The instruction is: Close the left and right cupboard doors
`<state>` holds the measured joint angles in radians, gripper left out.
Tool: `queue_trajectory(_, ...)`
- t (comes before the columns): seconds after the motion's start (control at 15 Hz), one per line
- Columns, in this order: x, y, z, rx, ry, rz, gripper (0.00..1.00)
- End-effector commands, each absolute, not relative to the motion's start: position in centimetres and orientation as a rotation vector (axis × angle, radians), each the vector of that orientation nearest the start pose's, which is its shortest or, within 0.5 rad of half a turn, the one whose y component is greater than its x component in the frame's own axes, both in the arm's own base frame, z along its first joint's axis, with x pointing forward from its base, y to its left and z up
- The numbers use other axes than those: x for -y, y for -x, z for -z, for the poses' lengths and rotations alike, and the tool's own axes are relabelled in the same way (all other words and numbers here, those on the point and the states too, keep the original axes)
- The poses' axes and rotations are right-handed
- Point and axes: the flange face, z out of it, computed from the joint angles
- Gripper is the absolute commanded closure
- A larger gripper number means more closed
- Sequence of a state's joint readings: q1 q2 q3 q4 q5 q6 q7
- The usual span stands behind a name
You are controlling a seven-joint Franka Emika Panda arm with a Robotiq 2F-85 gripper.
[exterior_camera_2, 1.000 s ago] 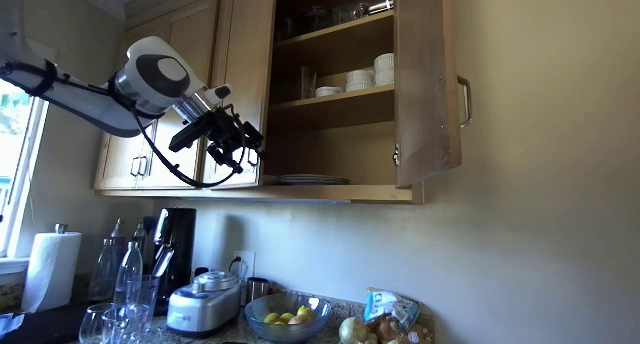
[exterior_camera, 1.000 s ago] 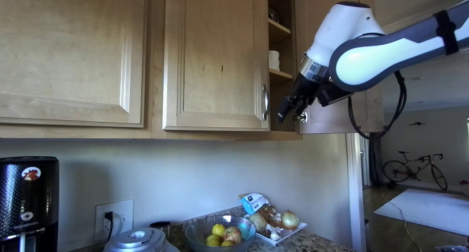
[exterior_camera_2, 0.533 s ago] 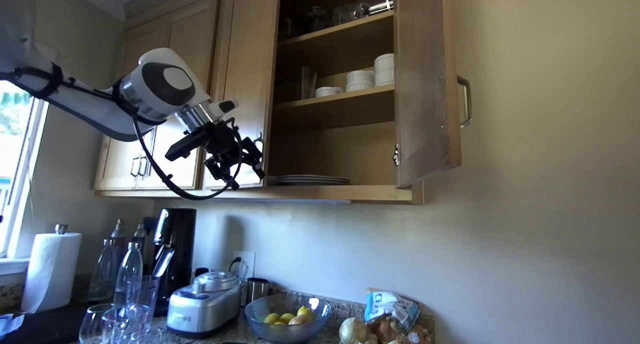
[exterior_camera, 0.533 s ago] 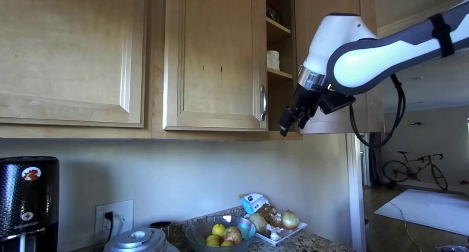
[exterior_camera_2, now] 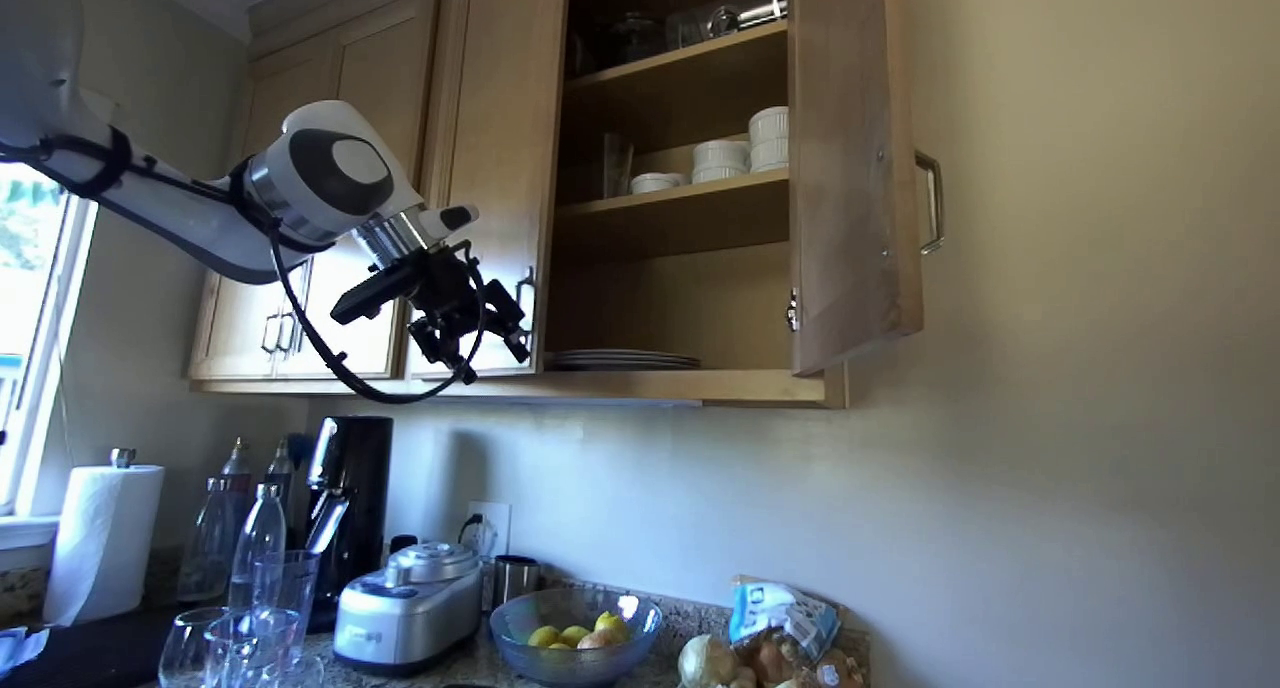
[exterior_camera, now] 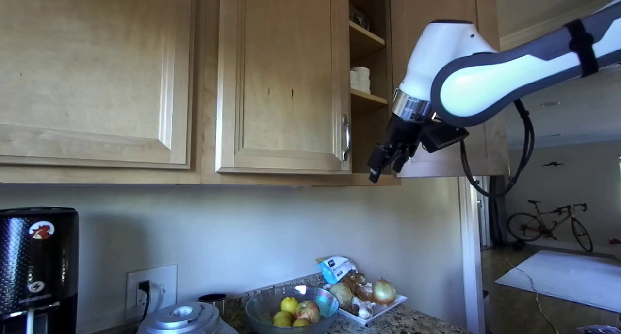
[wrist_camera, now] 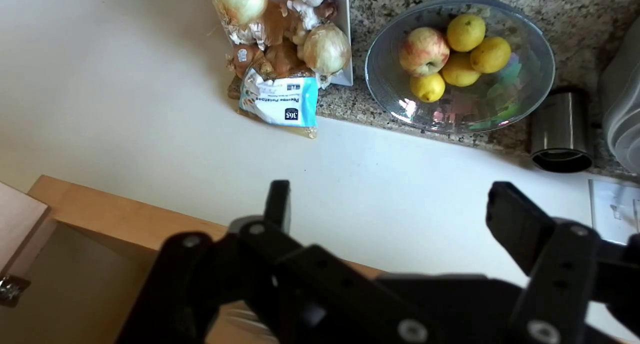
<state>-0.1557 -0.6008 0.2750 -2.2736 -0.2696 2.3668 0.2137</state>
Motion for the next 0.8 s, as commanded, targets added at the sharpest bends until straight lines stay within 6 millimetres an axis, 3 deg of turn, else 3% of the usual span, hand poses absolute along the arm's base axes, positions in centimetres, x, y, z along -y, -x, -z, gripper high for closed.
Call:
queue_trajectory(0.0, -7.6, -41.7, -64.7, 0.068, 3.212, 1.203, 0.0)
queue_trajectory(0.4, -7.6, -41.6, -64.8, 0.066, 3.21, 1.216, 0.0)
queue_trajectory(0.73, -4.7, -40.4, -65.0, -0.037, 3.25, 1.18, 0.0)
